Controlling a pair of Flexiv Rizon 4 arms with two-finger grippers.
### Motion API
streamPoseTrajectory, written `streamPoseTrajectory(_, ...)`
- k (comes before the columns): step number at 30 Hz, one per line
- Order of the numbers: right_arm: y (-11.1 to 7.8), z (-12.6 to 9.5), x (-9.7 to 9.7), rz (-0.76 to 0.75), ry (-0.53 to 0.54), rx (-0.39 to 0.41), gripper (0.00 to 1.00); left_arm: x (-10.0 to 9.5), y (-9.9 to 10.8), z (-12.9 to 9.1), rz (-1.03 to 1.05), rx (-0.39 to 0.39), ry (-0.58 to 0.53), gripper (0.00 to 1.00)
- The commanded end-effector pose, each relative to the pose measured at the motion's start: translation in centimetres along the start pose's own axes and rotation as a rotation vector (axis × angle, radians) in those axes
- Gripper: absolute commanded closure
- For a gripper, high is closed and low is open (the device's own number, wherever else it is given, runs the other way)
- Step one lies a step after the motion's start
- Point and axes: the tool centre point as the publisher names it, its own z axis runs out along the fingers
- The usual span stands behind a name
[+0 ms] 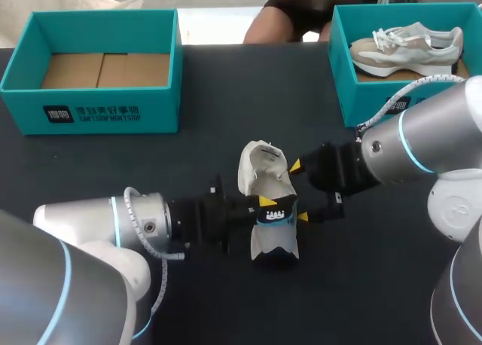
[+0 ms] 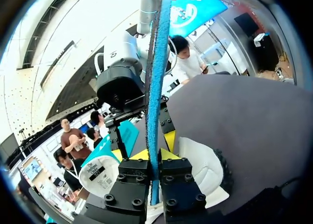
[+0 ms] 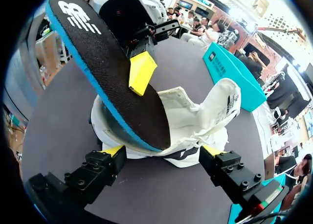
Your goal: Take the shoe out of the shoebox, open the shoe tongue, remove and reinsert the insole, then place the shoe into the shoebox
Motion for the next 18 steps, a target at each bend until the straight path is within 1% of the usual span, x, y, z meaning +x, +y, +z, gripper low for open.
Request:
streamPoseTrajectory(1, 0.0, 0.1, 0.1, -0.001, -0.003, -0.001, 0.0, 0.3, 0.1, 0.5, -0.001, -0.004, 0.012, 1.0)
streamPoseTrajectory(8, 0.0, 0.1, 0.1, -0.001, -0.003, -0.001, 0.0, 0.4, 2.2, 1.6, -0.004, -0.032, 0.039, 1.0)
streamPoseTrajectory(15, 0.0, 0.1, 0.1, -0.001, -0.003, -0.001, 0.0, -0.2, 4.1, 2.7, -0.003, -0.051, 0.041, 1.0)
streamPoseTrajectory(18, 0.0, 0.1, 0.1, -0.001, -0.003, -0.001, 0.0, -0.5, 4.6, 3.0, 0.005, -0.063, 0.039, 1.0)
